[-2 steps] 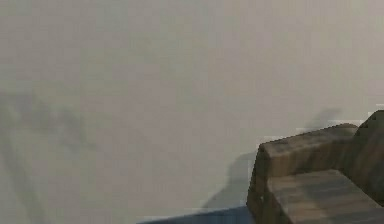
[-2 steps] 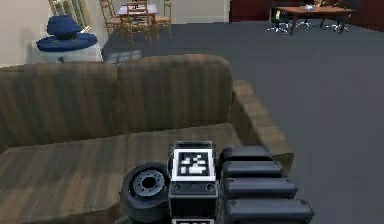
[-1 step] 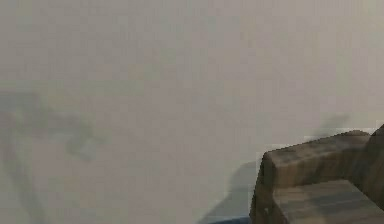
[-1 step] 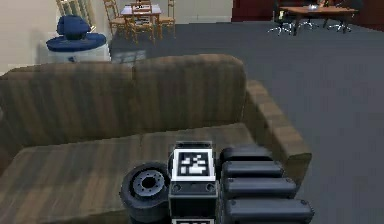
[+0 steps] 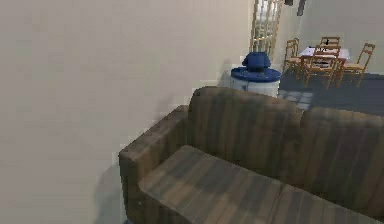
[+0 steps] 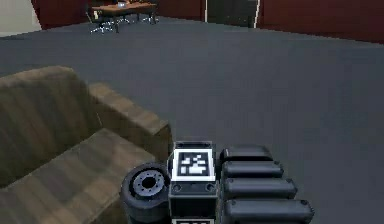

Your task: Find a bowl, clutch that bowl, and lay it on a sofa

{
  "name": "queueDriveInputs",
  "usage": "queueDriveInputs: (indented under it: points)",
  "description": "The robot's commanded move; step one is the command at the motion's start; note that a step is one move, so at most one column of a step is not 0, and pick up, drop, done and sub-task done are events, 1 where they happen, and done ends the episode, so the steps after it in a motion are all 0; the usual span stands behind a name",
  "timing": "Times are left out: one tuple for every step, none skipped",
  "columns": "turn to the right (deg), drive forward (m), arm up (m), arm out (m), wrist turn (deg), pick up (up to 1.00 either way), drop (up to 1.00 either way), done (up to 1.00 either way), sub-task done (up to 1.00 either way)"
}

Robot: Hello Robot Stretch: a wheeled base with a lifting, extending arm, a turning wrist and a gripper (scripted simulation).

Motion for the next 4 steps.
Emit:
queueDriveInputs:
  points:
    - [21.0,0.00,0.00,0.00,0.0,0.00,0.00,0.00,0.00]
    - [-45.0,0.00,0.00,0.00,0.0,0.00,0.00,0.00,0.00]
    - [-18.0,0.00,0.00,0.00,0.0,0.00,0.00,0.00,0.00]
    - [0.0,0.00,0.00,0.48,0.0,0.00,0.00,0.00,0.00]
